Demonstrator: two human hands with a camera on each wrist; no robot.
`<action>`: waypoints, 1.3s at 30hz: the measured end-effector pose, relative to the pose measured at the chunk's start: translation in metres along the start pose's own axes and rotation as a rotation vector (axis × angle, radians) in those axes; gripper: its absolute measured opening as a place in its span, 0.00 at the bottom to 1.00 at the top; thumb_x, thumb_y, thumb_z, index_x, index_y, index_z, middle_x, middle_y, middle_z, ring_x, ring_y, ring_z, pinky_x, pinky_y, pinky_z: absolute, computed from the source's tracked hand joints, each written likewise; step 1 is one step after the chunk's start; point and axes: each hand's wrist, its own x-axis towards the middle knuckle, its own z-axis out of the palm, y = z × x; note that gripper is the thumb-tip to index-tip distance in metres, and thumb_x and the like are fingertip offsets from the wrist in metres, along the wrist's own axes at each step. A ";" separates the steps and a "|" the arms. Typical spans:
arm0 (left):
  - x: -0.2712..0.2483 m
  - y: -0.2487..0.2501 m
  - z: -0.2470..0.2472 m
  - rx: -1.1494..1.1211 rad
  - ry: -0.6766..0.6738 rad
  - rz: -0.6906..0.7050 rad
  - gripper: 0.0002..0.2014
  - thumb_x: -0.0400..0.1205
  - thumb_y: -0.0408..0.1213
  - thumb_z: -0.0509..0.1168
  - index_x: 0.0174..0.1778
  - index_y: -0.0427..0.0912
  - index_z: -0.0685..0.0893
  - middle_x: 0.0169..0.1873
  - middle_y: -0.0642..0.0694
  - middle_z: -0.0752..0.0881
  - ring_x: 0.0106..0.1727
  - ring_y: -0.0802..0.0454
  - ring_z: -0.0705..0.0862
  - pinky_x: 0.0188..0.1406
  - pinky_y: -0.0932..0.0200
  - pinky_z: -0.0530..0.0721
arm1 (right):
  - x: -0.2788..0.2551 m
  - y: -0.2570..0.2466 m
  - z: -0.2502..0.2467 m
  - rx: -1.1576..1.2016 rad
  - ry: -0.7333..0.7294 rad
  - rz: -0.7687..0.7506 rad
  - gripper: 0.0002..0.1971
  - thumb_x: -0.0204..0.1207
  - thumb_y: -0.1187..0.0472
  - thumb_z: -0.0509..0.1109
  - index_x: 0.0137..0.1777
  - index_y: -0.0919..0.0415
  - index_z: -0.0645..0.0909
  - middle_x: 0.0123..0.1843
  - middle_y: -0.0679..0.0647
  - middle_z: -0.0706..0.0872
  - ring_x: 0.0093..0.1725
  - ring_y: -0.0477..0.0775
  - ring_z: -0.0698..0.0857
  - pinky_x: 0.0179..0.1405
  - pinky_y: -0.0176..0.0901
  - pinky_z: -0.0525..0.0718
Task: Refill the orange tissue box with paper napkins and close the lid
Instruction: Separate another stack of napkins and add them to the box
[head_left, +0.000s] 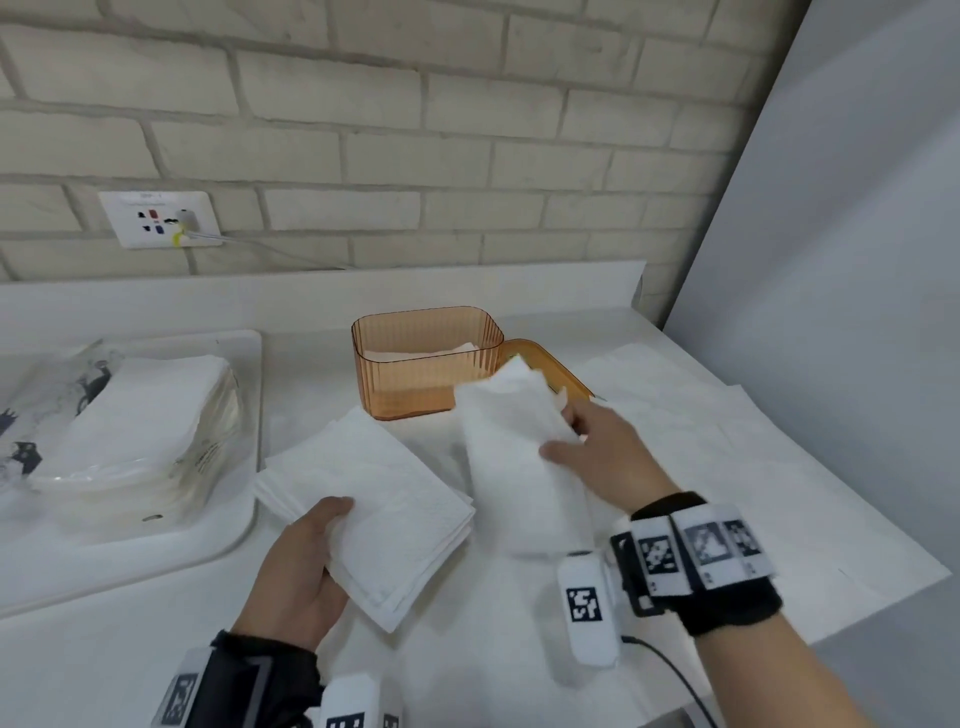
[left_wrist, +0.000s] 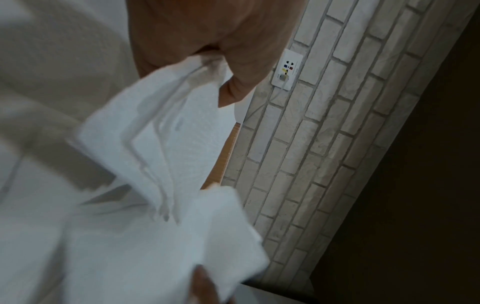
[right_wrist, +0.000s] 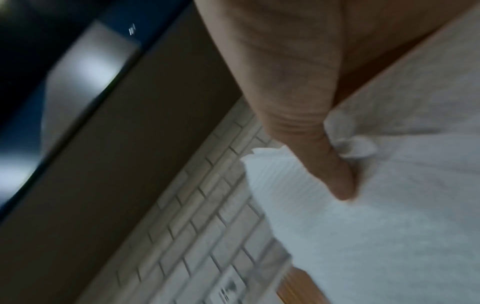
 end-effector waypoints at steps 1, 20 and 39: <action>0.004 0.000 0.002 0.018 -0.002 -0.001 0.13 0.81 0.28 0.63 0.61 0.33 0.83 0.54 0.38 0.88 0.53 0.42 0.86 0.51 0.50 0.83 | 0.000 -0.008 -0.010 0.069 0.007 -0.055 0.10 0.72 0.63 0.73 0.37 0.55 0.72 0.44 0.52 0.83 0.41 0.49 0.80 0.37 0.36 0.74; 0.004 -0.017 0.057 -0.025 -0.381 -0.039 0.21 0.87 0.44 0.52 0.72 0.40 0.77 0.63 0.37 0.86 0.60 0.40 0.86 0.56 0.44 0.82 | 0.018 -0.012 0.011 0.192 -0.386 -0.085 0.08 0.80 0.55 0.65 0.56 0.52 0.81 0.54 0.42 0.87 0.54 0.39 0.85 0.62 0.40 0.81; 0.015 -0.011 0.070 0.281 -0.315 0.121 0.24 0.74 0.45 0.70 0.66 0.43 0.80 0.57 0.40 0.89 0.59 0.39 0.87 0.63 0.37 0.82 | 0.025 -0.001 0.024 0.367 -0.571 0.035 0.33 0.71 0.46 0.71 0.75 0.48 0.64 0.66 0.42 0.81 0.66 0.47 0.80 0.72 0.52 0.73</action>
